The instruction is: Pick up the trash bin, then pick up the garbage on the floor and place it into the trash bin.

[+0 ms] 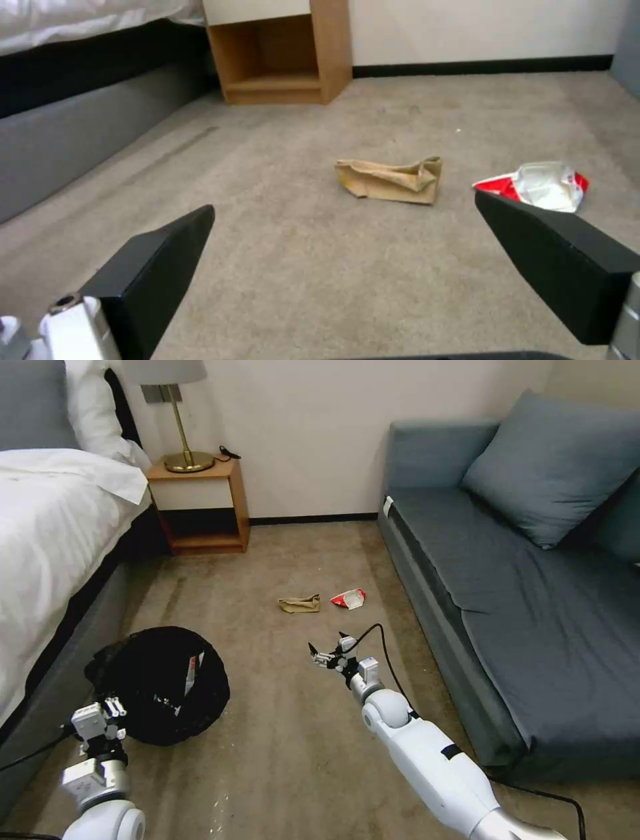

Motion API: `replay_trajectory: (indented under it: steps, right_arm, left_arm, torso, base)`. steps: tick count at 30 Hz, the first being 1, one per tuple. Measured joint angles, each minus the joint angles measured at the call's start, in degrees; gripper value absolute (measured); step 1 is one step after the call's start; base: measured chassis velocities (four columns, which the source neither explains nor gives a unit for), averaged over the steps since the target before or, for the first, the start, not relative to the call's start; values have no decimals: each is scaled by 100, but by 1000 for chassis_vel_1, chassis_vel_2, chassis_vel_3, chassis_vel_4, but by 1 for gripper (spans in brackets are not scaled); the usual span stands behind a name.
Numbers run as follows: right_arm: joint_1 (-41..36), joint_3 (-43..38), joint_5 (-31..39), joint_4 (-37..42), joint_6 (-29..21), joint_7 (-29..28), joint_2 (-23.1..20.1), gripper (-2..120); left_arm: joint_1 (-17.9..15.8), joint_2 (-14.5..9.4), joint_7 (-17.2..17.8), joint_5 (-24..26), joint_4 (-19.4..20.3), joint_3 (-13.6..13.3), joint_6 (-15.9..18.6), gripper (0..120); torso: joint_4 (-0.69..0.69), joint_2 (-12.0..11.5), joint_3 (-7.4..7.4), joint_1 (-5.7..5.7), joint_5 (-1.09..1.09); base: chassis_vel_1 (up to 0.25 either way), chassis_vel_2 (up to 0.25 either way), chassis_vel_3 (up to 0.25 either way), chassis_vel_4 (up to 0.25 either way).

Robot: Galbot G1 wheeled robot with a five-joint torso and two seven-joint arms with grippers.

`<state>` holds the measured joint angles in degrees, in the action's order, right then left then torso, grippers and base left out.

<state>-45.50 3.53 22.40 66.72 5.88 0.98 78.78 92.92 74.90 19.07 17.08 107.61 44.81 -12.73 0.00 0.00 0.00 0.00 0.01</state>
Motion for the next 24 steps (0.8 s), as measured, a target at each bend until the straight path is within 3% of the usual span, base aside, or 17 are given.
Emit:
replay_trajectory:
  steps: [18,24]
  right_arm:
    - [-189,-139,-113,-22,138,106,15,100]
    - [-205,-159,-122,-41,165,127,28,100]
  left_arm:
    - [64,-40,4,70,-11,15,-108,7]
    - [30,-48,4,60,-13,4,-108,7]
  torso:
    - [0,0,0,0,-1]
    - [0,0,0,0,-1]
  base:
    - [0,0,0,0]
    - [-89,62,71,-76]
